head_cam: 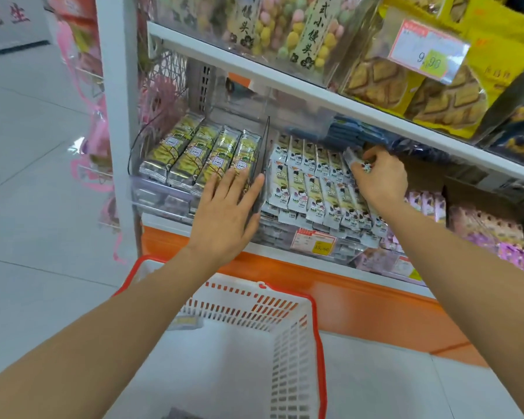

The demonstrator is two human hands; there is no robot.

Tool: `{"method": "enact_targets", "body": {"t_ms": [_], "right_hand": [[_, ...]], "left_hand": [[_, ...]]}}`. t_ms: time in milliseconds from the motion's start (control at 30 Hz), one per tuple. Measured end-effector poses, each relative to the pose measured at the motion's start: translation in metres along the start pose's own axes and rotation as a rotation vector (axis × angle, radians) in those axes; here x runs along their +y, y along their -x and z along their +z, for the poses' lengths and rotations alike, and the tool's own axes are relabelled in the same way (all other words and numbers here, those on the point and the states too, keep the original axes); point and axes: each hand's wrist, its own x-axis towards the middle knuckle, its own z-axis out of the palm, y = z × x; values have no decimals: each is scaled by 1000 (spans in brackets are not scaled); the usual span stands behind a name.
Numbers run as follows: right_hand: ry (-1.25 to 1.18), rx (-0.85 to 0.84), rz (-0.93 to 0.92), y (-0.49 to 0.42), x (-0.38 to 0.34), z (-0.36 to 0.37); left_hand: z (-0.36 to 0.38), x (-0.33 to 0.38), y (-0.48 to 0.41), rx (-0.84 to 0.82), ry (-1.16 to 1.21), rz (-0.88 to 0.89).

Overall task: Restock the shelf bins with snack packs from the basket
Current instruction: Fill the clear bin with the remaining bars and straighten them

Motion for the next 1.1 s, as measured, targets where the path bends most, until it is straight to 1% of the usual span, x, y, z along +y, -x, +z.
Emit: {"method": "enact_targets", "body": {"t_ms": [300,467,567,633,700,833,933,1000,1100], "right_hand": [[20,-44,38,-8,3,19],[-10,-83,48,0,-1,6],[-147,-30,0,16,-12,-8],[-295,-12,-83,36,-30,-19],[-426,-36,-180,63,-52,-29],[-669,-170,-356,125,-93,-37],[-752,-335,-419,168,-111,-17],[-774,-460,-411,193,-118,5],[-744,-634,-419,228,-121,48]], "left_hand": [[11,1,1,61,-23,5],[9,0,1,38,-25,12],[4,0,4,59,-11,55],[-1,0,9,98,-1,88],[-6,-1,16,126,20,95],[-8,-15,42,180,53,82],[-1,-34,72,183,7,122],[3,-47,92,110,-28,141],[16,-69,120,-44,-37,79]]}}
